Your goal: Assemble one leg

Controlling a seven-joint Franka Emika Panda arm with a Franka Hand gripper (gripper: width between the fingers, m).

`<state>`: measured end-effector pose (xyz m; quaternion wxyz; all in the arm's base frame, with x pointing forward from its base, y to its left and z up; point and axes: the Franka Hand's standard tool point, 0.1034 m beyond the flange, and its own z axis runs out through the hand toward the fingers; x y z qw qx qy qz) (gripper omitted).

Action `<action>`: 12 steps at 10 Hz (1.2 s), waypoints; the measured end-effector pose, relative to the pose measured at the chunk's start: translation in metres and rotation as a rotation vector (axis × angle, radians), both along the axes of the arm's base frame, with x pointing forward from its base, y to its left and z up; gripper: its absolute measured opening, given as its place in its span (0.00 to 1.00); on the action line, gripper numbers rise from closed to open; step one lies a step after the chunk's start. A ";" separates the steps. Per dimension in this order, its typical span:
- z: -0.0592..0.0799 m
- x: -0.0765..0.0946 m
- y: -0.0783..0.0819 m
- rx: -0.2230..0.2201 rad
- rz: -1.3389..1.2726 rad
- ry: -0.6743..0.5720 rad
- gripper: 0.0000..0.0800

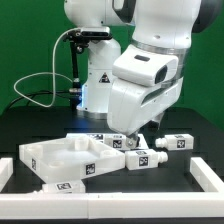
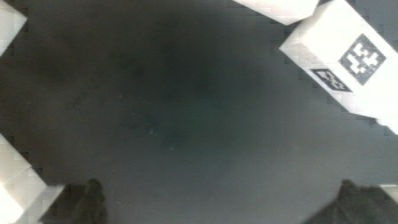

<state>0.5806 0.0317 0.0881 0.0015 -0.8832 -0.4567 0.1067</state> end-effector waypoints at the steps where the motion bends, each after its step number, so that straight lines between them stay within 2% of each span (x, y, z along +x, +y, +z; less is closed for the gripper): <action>1: 0.000 0.000 0.000 -0.001 0.001 0.002 0.81; 6: -0.002 -0.002 0.000 0.002 -0.015 -0.004 0.81; 7: -0.008 -0.011 -0.002 0.005 -0.064 -0.035 0.81; 8: -0.013 -0.024 0.002 0.015 -0.061 -0.067 0.81; 10: -0.019 -0.036 0.017 0.060 0.042 -0.206 0.81; 11: -0.018 -0.044 0.008 0.057 -0.026 -0.134 0.81; 12: -0.015 -0.037 0.007 0.058 -0.033 -0.142 0.81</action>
Offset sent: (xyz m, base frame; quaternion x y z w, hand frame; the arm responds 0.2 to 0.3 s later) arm 0.0000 0.0000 0.0000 0.0000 0.0000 0.0000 1.0000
